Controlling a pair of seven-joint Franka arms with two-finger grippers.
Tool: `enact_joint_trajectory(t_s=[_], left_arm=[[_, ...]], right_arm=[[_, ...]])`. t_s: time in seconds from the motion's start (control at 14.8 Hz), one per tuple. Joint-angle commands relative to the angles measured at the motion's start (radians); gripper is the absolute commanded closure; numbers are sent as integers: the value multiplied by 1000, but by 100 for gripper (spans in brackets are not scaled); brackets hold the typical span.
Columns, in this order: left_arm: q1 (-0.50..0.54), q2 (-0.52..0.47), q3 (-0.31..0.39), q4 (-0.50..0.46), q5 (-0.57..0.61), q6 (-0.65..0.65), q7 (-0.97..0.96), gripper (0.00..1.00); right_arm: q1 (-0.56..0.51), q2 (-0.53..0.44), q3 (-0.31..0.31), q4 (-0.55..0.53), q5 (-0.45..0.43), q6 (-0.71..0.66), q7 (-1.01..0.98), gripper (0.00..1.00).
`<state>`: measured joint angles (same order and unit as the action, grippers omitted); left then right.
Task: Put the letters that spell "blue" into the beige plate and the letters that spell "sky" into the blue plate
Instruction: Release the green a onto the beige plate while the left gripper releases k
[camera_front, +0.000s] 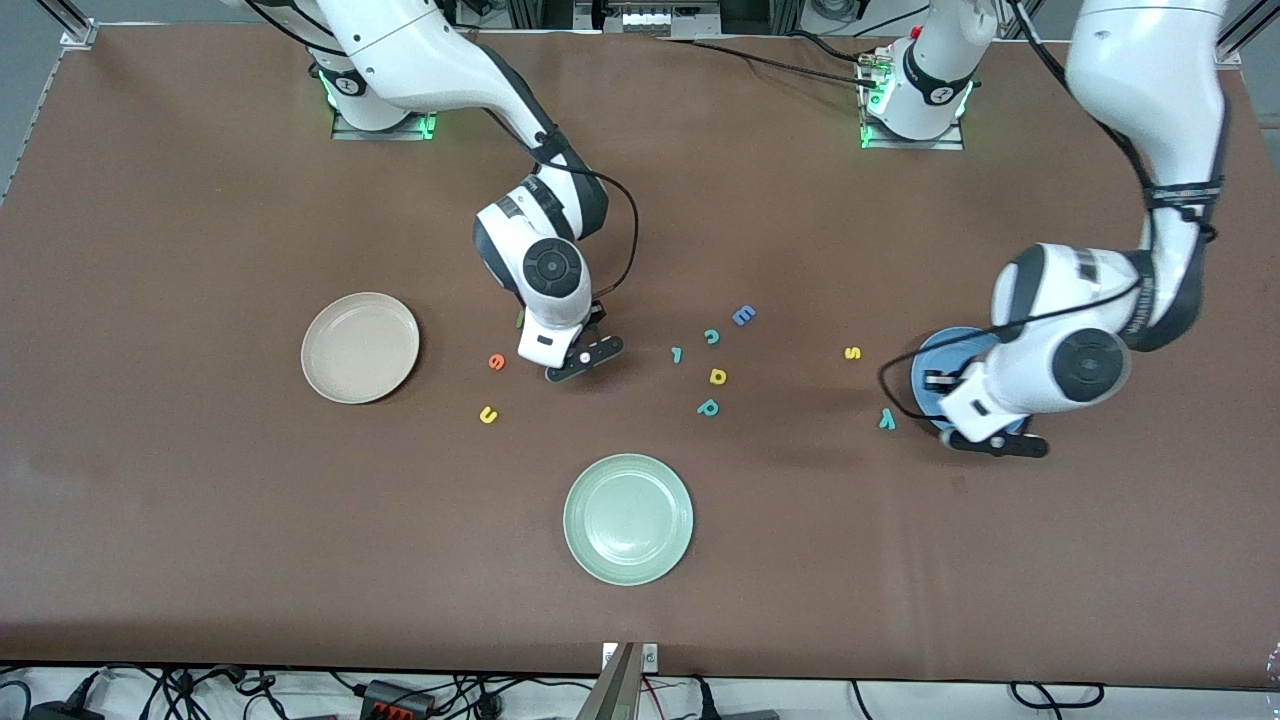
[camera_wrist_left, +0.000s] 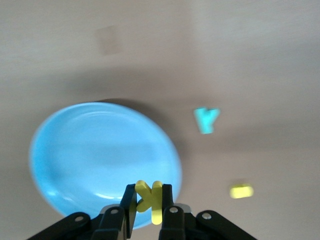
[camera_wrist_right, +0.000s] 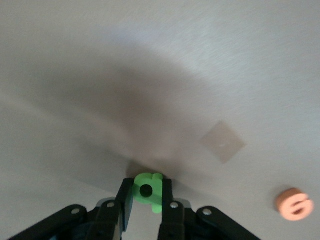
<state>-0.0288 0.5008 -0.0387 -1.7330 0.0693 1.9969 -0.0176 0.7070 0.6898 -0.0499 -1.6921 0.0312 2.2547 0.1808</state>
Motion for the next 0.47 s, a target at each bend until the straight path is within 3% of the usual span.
enact_joint_trajectory(t_s=[0.0,0.2,0.27,0.34,0.4], left_arm=[[62,45,-12,-40,24,63,48,97],[63,44,-12,-112,23,166,48,92],[64,44,-12,-112,23,166,48,79],[64,44,-12,-112,23,166,48,50],[64,45,-13,-112,23,166,48,1]], right_arm=[[-70,-88,-19,0,-2,-91,23,91],[-191,-153,-30,-11,-10,-208,8,91],[-231,-165,-43,-23,-11,-245,-13,91],[-263,-186,-50,-52,-11,-265,-39,91],[-305,-206,-62,-88,-11,-268,-55,91]])
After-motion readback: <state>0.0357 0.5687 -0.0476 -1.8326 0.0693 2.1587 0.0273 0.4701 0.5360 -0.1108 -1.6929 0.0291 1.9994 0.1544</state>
